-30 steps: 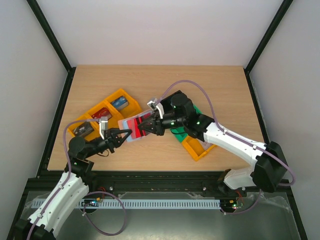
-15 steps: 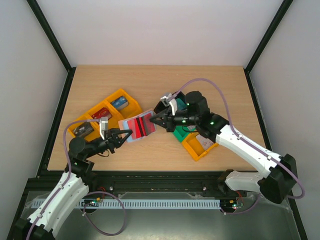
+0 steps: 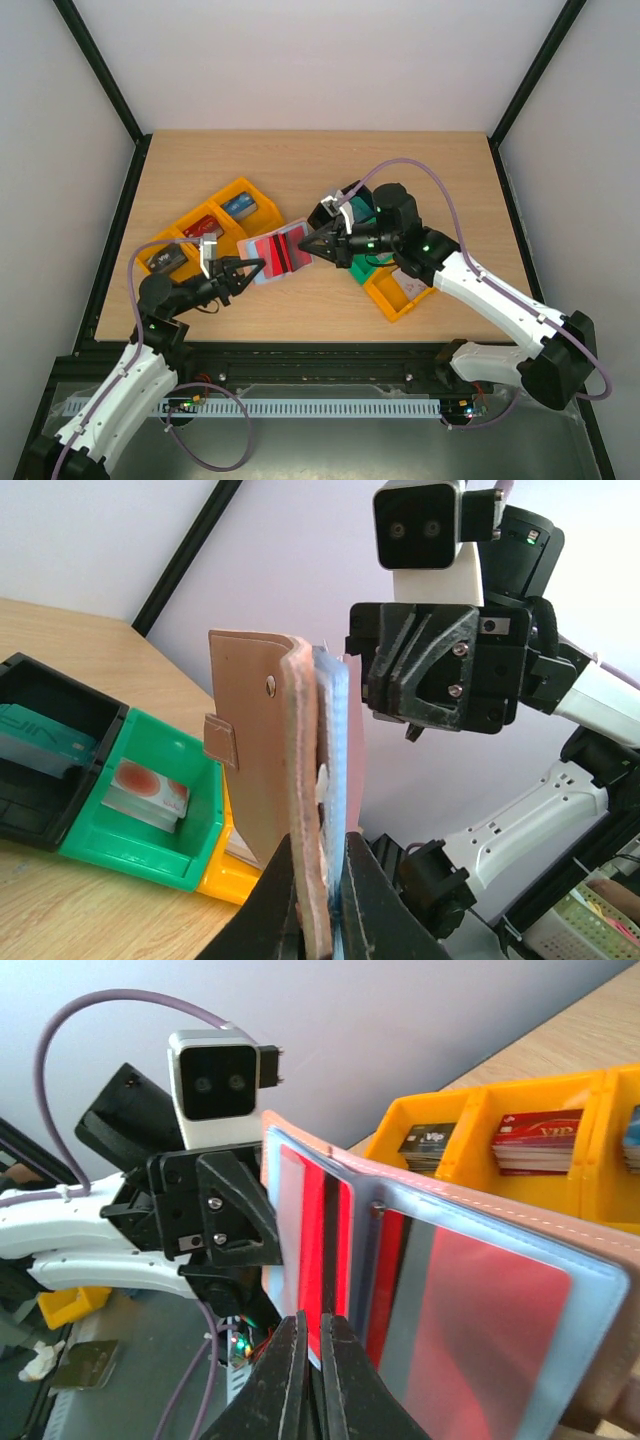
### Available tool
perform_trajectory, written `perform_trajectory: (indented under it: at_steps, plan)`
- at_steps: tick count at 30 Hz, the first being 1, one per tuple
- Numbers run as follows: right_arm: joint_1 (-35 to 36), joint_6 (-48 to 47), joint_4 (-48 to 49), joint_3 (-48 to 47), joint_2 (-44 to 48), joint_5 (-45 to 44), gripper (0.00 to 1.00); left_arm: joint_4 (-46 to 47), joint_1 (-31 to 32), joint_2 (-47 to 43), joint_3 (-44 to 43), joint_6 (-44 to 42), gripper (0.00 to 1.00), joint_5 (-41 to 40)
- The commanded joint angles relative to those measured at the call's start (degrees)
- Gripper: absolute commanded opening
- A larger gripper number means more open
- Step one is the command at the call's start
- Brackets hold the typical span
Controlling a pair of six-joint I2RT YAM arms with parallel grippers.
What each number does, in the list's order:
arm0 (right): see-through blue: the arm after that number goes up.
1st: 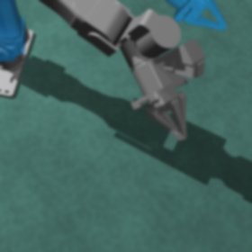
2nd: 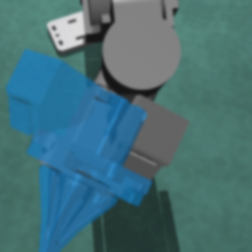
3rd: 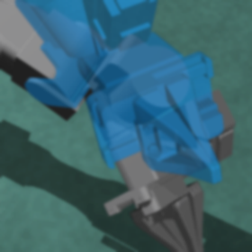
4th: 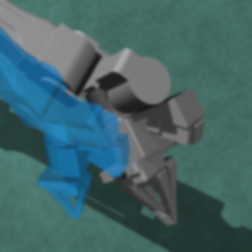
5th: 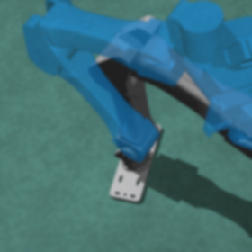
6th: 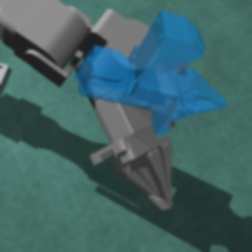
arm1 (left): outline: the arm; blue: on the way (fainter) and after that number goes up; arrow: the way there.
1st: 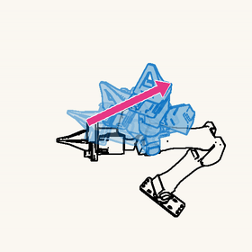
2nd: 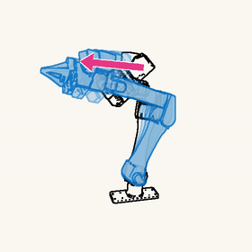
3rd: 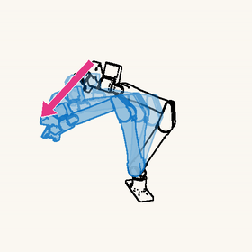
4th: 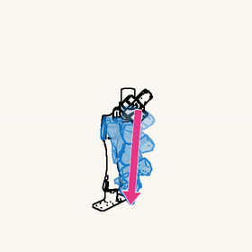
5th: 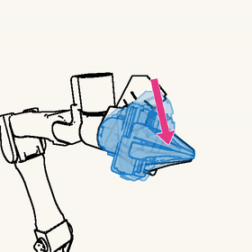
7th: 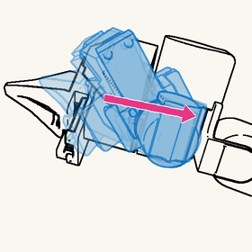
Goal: Take the credit cards out of the card holder
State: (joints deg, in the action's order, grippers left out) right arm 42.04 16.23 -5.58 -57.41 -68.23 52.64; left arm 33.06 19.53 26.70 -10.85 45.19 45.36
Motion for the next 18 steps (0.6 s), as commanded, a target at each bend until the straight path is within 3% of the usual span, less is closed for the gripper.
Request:
perform_trajectory:
  at_steps: [1,7,14,18]
  plan:
    - [0.5,1.9,7.1,1.4,1.5,2.4,0.05,4.1,-0.7,0.0,0.1,0.2,0.02,-0.9]
    - [1.9,4.4,9.2,0.8,1.2,-2.4,0.05,8.1,-0.8,-1.0,0.2,1.7,0.02,0.0]
    - [5.1,5.6,14.3,1.3,1.0,-2.4,0.28,13.0,-0.8,-2.0,-1.0,2.3,0.02,1.8]
    - [6.1,4.2,12.2,0.3,-0.6,-4.4,0.31,13.4,-0.8,-1.9,-1.9,2.1,0.02,2.6]
